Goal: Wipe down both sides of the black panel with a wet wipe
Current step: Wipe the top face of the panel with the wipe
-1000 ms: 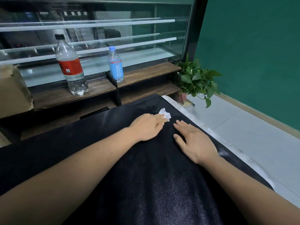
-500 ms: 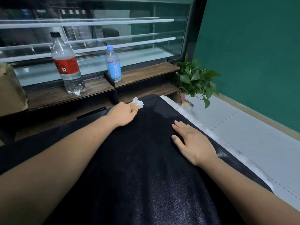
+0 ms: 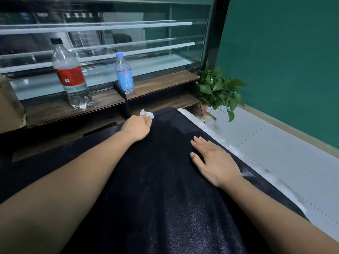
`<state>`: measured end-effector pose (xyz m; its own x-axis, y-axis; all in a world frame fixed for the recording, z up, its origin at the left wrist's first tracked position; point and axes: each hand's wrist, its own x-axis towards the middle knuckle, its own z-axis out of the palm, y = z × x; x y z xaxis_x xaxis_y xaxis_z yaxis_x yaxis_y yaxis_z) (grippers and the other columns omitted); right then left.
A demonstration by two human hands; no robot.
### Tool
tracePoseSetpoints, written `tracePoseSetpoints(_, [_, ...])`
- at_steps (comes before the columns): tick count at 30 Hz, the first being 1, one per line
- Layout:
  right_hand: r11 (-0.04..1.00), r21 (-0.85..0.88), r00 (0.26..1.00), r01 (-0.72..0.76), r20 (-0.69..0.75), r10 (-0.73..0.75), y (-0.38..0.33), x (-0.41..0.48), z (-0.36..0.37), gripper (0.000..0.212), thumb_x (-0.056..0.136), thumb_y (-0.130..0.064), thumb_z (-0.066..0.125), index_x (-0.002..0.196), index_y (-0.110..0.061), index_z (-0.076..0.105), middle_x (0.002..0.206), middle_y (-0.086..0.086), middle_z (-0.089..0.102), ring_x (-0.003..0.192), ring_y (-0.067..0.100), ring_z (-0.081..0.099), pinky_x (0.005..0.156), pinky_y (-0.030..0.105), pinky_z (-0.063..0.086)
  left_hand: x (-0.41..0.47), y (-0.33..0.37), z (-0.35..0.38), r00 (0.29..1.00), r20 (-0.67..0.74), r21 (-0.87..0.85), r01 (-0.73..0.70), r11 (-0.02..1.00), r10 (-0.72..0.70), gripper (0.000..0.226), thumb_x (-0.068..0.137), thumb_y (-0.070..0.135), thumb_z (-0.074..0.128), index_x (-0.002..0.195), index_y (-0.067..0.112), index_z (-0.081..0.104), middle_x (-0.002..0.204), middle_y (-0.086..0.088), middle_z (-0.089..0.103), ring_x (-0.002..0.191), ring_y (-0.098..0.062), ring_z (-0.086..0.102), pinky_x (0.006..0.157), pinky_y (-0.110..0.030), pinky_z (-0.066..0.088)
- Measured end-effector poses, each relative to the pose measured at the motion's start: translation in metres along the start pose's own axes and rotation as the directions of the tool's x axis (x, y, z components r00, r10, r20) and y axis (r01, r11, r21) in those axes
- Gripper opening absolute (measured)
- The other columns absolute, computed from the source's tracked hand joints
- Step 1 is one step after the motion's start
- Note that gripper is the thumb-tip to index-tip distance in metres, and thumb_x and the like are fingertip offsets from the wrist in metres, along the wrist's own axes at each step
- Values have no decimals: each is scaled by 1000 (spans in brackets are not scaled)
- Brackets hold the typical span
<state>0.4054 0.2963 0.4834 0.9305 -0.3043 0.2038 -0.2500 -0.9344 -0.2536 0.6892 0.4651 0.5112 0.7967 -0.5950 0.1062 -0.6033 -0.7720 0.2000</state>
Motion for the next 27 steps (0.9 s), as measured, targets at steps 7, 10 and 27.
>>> tracePoseSetpoints(7, [1000, -14, 1000, -8, -7, 8, 0, 0, 1, 65, 105, -62, 21, 161, -35, 36, 170, -18, 24, 156, -4, 14, 126, 19, 4, -8, 46, 8, 987, 36, 13, -156, 988, 156, 51, 111, 41, 26, 152, 27, 53, 140, -21, 63, 120, -40, 58, 98, -42, 47])
tracePoseSetpoints(10, [1000, -10, 1000, -3, -4, 3, 0, 0, 0, 64, 105, -62, 22, 161, -34, 37, 170, -17, 25, 156, -3, 14, 129, 23, 9, -18, 72, 13, 964, 71, 9, -258, 966, 256, 51, 112, 40, 26, 159, 33, 43, 166, -5, 39, 130, -36, 55, 105, -43, 45])
tracePoseSetpoints(27, [1000, -8, 1000, -18, -9, 18, -3, -1, -4, 61, 107, -60, 27, 161, -34, 37, 169, -16, 25, 157, 0, 17, 126, 19, 6, -28, 90, 17, 787, 133, -167, -582, 796, 603, 45, 113, 36, 34, 157, 37, 46, 167, 14, 34, 156, -5, 27, 127, -35, 25])
